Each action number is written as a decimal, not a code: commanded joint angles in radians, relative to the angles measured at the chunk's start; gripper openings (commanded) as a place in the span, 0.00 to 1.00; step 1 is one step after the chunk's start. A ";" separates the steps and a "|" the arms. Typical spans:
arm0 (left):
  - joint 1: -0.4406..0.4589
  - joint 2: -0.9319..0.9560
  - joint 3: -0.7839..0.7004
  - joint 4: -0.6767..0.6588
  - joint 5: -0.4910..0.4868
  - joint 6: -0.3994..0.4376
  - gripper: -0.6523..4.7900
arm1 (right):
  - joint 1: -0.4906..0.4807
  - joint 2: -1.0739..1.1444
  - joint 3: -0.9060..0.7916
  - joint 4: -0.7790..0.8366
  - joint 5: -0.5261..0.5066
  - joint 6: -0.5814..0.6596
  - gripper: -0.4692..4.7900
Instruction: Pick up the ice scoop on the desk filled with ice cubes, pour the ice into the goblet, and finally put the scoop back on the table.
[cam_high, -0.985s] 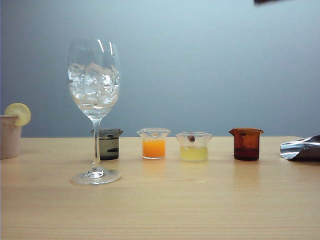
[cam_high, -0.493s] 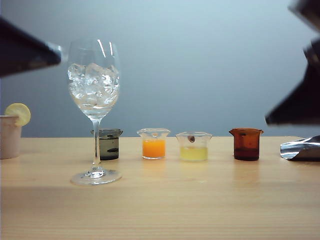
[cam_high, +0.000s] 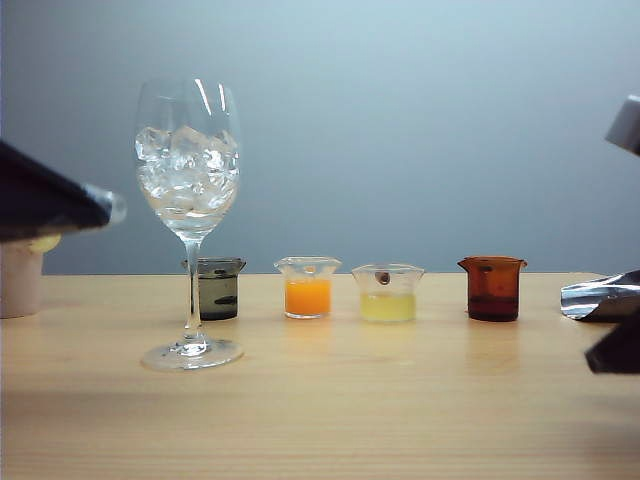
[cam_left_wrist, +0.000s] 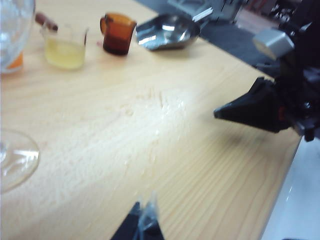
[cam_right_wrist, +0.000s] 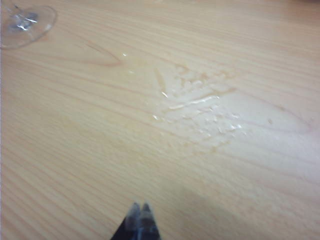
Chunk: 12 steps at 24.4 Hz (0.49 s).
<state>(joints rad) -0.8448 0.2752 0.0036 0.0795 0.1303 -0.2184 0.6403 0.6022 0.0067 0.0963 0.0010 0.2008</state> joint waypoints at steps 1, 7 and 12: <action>0.001 0.000 0.004 -0.038 0.004 0.001 0.11 | -0.001 0.002 -0.006 -0.013 0.002 0.011 0.11; 0.001 0.000 0.004 -0.040 0.005 0.001 0.11 | 0.000 0.002 -0.006 -0.011 0.001 0.011 0.15; 0.054 -0.051 0.004 -0.053 0.029 0.001 0.11 | 0.019 -0.048 -0.005 -0.053 0.012 0.011 0.15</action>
<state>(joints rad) -0.8177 0.2413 0.0036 0.0177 0.1390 -0.2180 0.6430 0.6014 0.0067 0.0669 0.0032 0.2092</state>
